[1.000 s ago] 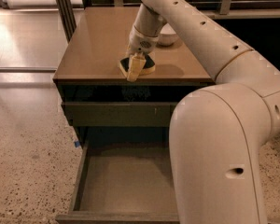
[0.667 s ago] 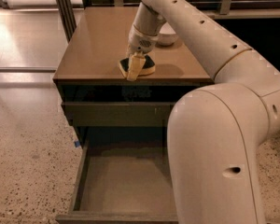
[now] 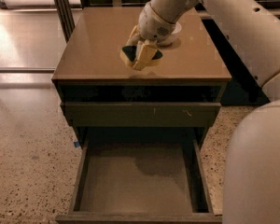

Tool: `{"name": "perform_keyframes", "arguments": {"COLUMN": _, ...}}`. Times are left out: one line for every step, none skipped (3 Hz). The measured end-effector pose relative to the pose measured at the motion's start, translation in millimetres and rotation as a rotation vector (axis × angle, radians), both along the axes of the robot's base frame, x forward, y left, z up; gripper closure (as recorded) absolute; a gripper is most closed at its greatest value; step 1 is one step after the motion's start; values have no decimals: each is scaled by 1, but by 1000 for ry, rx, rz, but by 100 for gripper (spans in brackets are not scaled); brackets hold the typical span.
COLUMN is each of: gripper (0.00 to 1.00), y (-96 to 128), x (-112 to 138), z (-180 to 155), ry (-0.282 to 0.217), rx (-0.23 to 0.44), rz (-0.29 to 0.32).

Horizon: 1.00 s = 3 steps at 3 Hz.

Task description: Place sponge into middle drawer

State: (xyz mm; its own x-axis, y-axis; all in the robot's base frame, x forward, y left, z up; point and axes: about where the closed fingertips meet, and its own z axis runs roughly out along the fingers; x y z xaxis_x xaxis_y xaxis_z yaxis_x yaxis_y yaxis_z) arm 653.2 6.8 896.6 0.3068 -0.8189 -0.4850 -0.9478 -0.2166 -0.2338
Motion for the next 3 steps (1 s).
{"name": "perform_keyframes", "arguments": {"gripper": 100, "y": -23, "x": -67, "z": 45, "ry": -66, "rx": 59, "rz": 29}}
{"name": "perform_keyframes", "arguments": {"gripper": 100, "y": -22, "x": -68, "z": 45, "ry": -65, "rx": 63, "rz": 31}}
{"name": "perform_keyframes", "arguments": {"gripper": 100, "y": -21, "x": -71, "z": 45, "ry": -60, "rx": 81, "rz": 40}}
